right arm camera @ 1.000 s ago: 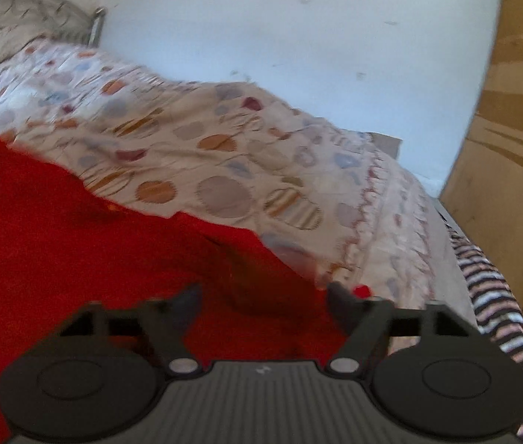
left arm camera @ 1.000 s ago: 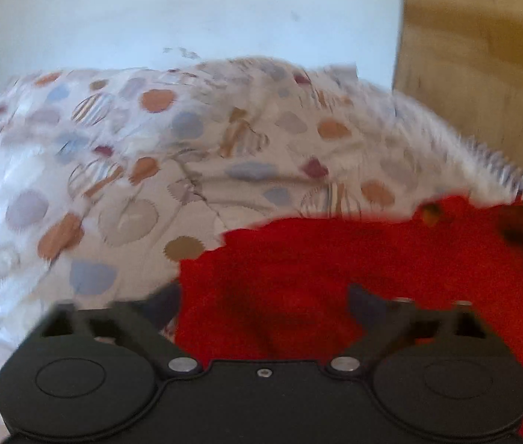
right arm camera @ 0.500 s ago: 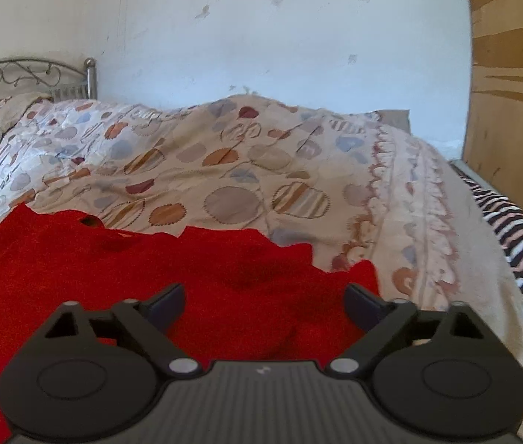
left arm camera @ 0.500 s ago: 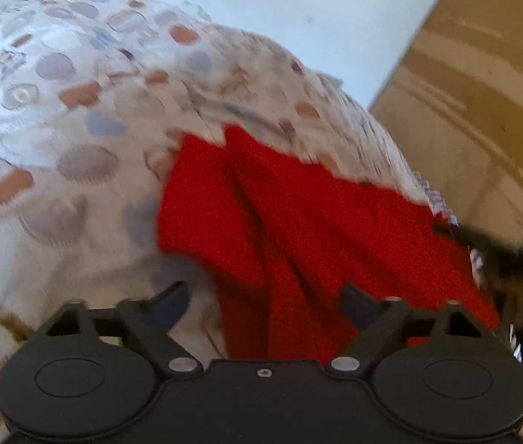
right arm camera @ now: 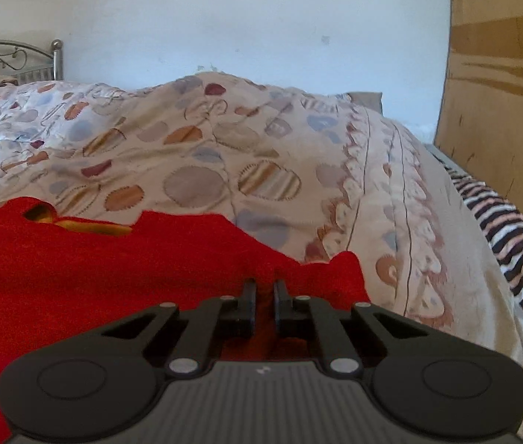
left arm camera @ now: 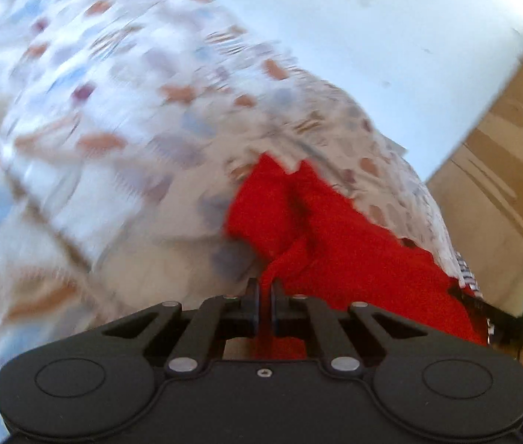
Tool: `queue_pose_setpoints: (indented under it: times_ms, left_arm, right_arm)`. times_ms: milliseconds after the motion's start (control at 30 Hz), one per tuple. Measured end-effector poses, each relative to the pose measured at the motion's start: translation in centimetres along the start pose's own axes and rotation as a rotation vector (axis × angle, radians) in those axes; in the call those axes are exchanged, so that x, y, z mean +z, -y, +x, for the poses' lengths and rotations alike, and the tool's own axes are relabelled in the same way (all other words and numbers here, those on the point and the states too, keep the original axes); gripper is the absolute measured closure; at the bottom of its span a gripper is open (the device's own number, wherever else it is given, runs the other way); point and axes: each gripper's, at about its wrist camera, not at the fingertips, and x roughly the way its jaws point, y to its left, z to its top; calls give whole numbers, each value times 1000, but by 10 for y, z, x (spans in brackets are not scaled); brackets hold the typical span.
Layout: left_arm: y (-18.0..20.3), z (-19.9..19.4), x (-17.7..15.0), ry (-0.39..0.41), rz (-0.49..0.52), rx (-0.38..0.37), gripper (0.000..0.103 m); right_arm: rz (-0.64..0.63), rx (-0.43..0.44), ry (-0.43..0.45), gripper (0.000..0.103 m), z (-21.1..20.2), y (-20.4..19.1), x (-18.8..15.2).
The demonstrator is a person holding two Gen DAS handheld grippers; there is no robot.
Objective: Fold small clothes
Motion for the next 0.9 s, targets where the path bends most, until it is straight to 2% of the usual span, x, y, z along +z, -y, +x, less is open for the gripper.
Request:
queue_pose_setpoints:
  times_ms: [100, 200, 267, 300, 333, 367, 400, 433, 467, 500, 567, 700, 800, 900]
  left_arm:
    - [-5, 3, -9, -3, -30, 10, 98]
    - [1, -3, -8, 24, -12, 10, 98]
    - [6, -3, -6, 12, 24, 13, 96]
    - [8, 0, -2, 6, 48, 24, 94]
    - [13, -3, 0, 17, 83, 55, 81]
    - [18, -7, 2, 37, 109, 79, 65]
    - [23, -12, 3, 65, 131, 101, 57]
    - [29, -18, 5, 101, 156, 117, 41]
    - [34, -20, 7, 127, 178, 122, 31]
    - [41, -22, 9, 151, 202, 123, 30]
    - [59, -19, 10, 194, 269, 117, 25]
    - [100, 3, 6, 200, 383, 49, 21]
    - [126, 30, -2, 164, 468, -26, 21]
    - [136, 65, -5, 102, 530, -16, 21]
  right_arm:
    - [-16, -9, -3, 94, -1, -1, -1]
    - [-17, -18, -5, 94, -4, 0, -2]
    - [-10, 6, -8, 92, -6, 2, -2]
    - [-7, 14, -5, 84, -9, 3, -1]
    - [-7, 7, 6, 75, -16, 2, 0]
    - [-12, -6, 19, 54, -24, 2, 1]
    - [-21, -16, 38, 35, -36, 1, 0]
    - [-28, -16, 60, 30, -47, 0, -1]
    - [-37, -15, 86, 21, -61, -2, -4]
    - [-42, -19, 101, 11, -71, -4, -7]
    - [-34, -47, 144, 0, -94, -12, -14]
    - [-101, -93, 210, 0, -117, -46, -33]
    - [-208, -150, 233, 0, -110, -71, -44]
    - [-319, -239, 218, 0, -86, -87, -51]
